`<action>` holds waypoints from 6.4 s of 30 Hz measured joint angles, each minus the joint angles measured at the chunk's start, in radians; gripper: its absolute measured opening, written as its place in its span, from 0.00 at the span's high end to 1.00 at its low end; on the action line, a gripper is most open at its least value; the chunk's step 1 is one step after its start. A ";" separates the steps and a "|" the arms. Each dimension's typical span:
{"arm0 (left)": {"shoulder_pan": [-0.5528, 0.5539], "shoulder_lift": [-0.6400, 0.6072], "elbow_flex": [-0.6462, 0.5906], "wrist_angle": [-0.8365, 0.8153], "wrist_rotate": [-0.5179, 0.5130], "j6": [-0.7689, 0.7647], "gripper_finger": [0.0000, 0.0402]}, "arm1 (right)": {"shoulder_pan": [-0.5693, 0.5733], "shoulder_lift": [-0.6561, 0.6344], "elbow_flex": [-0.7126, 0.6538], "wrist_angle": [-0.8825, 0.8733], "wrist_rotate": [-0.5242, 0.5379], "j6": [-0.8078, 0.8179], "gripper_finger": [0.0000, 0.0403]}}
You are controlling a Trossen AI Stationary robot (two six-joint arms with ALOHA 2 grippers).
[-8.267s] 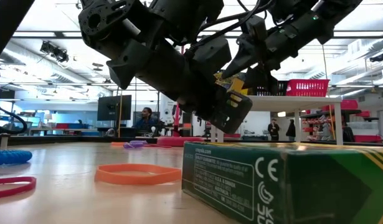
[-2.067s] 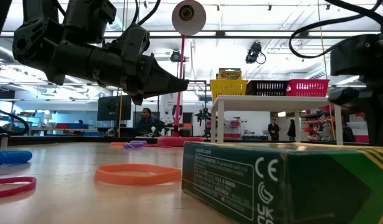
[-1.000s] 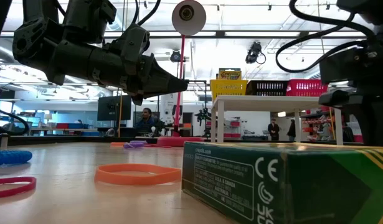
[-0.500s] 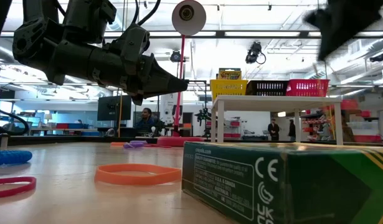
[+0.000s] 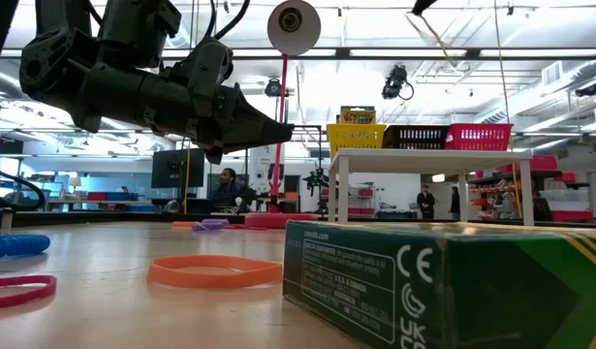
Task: Pick & Place Office Desk Supplies
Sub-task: Put the yellow rubber band into the black bin on the shelf, then put the blue spring keychain into the red bin on the shelf
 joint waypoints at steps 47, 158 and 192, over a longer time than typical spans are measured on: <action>0.000 0.000 0.000 0.001 0.000 0.000 0.98 | -0.758 0.186 0.071 0.039 -0.460 -0.142 0.80; 0.020 0.274 0.433 -0.248 -0.289 -0.112 0.97 | 0.284 -0.462 -1.532 1.741 -0.211 0.410 0.86; 0.078 0.437 0.641 -0.225 -0.196 -0.078 0.96 | 0.185 0.090 -1.300 1.916 -0.153 0.436 0.73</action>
